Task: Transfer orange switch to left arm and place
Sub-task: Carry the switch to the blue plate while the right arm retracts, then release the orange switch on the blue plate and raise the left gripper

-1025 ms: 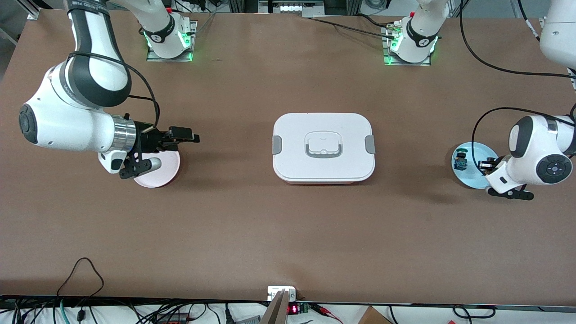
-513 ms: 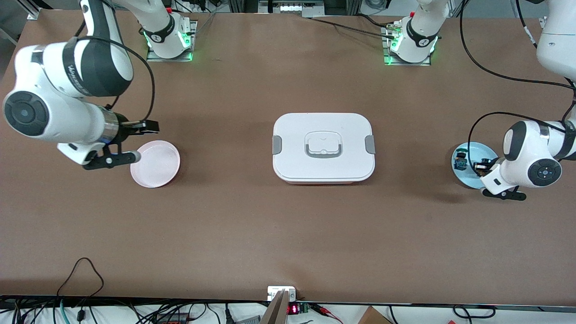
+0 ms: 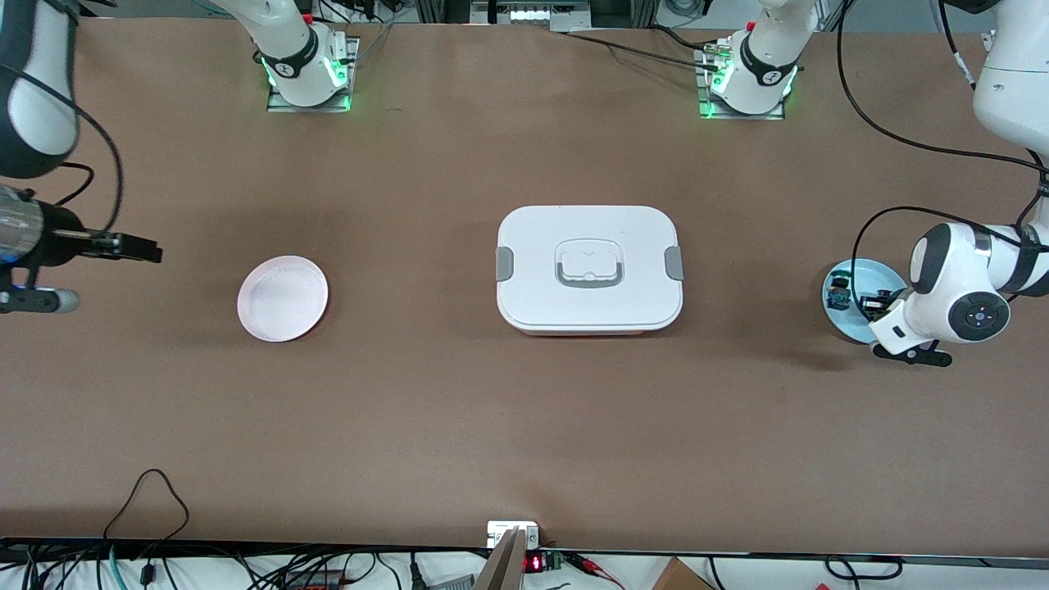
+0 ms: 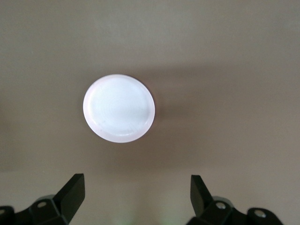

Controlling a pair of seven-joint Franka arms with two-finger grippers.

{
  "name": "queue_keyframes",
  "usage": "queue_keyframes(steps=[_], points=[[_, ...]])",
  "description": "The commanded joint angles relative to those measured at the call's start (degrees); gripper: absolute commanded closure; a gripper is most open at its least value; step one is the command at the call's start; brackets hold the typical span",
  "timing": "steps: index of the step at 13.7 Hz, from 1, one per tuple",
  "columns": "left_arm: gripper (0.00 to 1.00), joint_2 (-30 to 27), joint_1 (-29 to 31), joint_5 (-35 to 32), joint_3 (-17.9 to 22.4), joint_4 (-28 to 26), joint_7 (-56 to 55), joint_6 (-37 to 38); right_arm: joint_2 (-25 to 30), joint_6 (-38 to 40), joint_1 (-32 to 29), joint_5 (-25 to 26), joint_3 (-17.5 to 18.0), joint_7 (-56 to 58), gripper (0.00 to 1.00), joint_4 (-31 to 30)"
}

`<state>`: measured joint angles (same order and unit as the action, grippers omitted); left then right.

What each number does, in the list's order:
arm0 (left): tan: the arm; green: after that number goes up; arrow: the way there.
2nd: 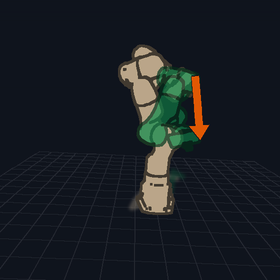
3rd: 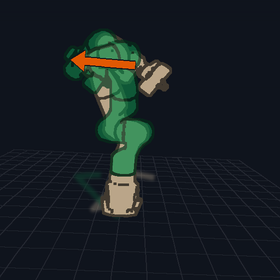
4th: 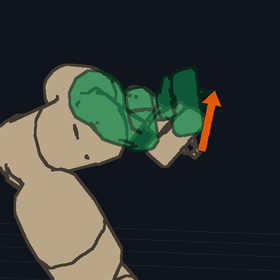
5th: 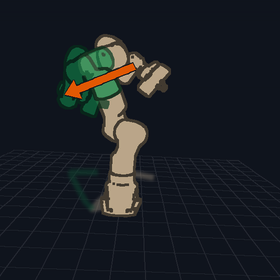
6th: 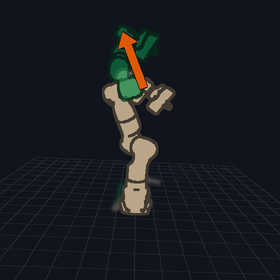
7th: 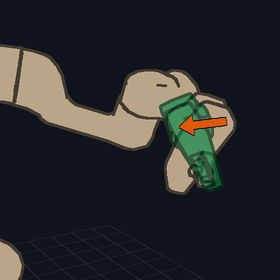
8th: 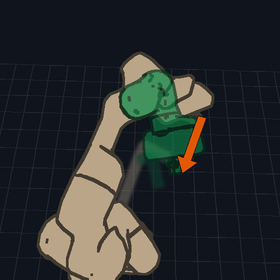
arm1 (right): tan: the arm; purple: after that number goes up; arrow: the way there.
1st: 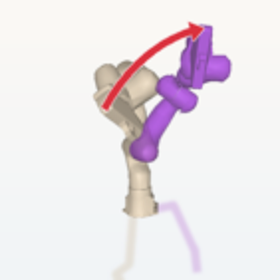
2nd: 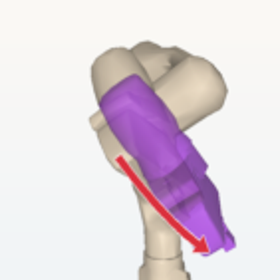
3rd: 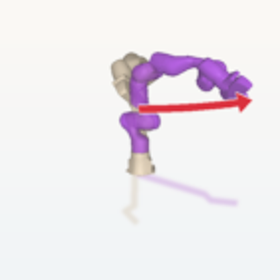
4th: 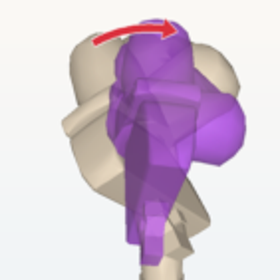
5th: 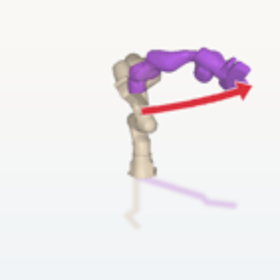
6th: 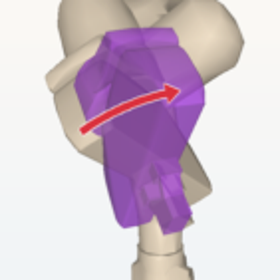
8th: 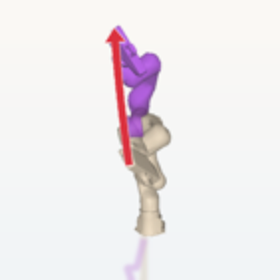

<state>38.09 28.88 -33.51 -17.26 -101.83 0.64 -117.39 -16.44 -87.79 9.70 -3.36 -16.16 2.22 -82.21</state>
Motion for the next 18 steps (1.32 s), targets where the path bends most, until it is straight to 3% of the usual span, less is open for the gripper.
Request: queue_keyframes(steps=[1,5,9,13,18], points=[[0.0,-0.12,0.57,-1.65,-0.76,0.66,-0.21,0.05,2.11,1.04,-5.13,1.25,6.23,-1.07,0.0,1.43],[0.0,-4.77,0.48,-0.77,-3.56,1.89,-0.64,3.73,6.24,0.43,-5.31,3.44,6.06,-1.07,0.0,-2.33],[0.0,-9.26,0.65,-0.33,-11.02,9.6,-0.37,17.24,14.23,-10.72,-4.6,4.59,6.58,-1.08,0.0,-15.68],[0.0,-9.53,0.13,3.18,-15.7,22.08,-0.37,30.88,13.89,-9.68,-4.51,3.63,6.67,-1.43,0.0,-14.91],[0.0,-9.62,0.13,11.97,-18.86,30.53,-0.38,38.44,13.02,-6.35,-3.2,4.06,6.76,-0.72,0.0,-11.85]])
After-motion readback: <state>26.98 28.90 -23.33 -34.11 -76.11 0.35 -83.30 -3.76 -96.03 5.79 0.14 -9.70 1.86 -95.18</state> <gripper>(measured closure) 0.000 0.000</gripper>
